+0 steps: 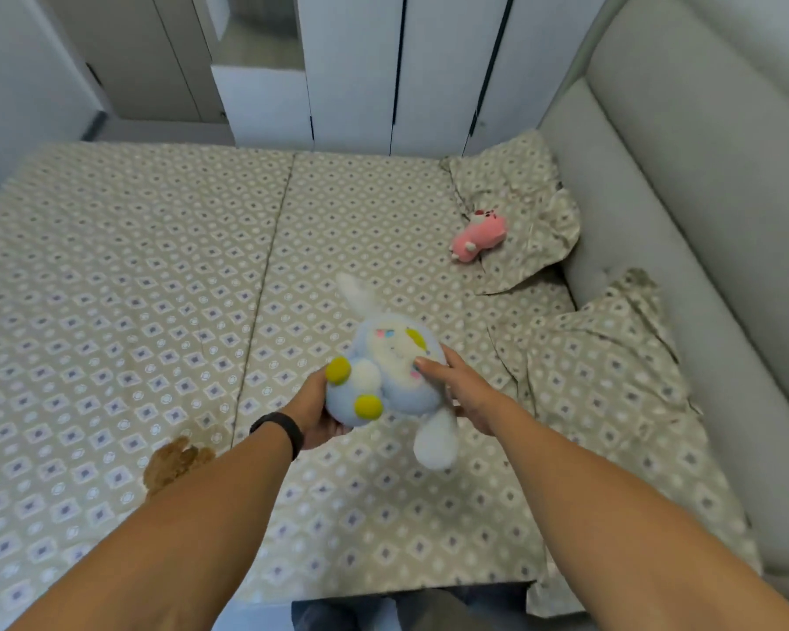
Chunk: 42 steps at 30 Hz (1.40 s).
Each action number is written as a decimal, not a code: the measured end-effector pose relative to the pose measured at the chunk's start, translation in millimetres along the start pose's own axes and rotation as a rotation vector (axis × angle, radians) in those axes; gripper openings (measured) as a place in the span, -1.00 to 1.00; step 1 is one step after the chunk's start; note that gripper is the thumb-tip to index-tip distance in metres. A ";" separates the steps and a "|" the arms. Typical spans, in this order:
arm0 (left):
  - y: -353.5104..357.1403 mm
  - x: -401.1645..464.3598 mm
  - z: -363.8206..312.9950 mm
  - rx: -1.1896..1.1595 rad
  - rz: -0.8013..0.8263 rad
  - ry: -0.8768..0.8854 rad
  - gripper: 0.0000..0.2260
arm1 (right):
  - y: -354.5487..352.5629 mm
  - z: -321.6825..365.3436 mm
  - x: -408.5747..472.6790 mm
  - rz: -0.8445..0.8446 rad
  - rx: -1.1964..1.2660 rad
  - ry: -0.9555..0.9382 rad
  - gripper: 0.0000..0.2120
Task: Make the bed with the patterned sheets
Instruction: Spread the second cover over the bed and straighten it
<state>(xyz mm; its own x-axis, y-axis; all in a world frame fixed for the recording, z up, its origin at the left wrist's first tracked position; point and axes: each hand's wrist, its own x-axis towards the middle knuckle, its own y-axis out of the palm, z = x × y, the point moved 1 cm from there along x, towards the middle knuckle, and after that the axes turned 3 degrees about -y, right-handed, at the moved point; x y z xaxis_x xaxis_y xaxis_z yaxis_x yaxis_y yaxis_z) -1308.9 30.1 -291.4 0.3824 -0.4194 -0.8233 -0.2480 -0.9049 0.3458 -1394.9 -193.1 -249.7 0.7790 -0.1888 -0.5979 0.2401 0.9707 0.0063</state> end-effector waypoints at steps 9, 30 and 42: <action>163.7 78.6 6.1 0.158 -0.261 -0.040 -0.66 | -147.7 -22.8 29.2 -0.435 -0.058 0.006 -0.30; 169.3 274.2 101.1 0.829 -0.301 -0.192 -0.75 | -304.7 -171.1 246.4 -0.792 -0.784 0.530 -0.13; 40.5 145.9 36.8 0.635 -0.468 -0.061 -0.83 | -50.0 -40.0 210.9 -0.089 -1.154 -0.070 -0.54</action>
<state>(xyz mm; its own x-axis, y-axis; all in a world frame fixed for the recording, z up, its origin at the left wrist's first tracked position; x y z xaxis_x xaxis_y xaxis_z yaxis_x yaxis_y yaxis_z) -1295.9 -65.0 -414.0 0.5280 0.0163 -0.8491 -0.5410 -0.7643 -0.3510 -1265.8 -275.5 -408.1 0.8250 -0.2356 -0.5136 -0.3475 0.5053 -0.7899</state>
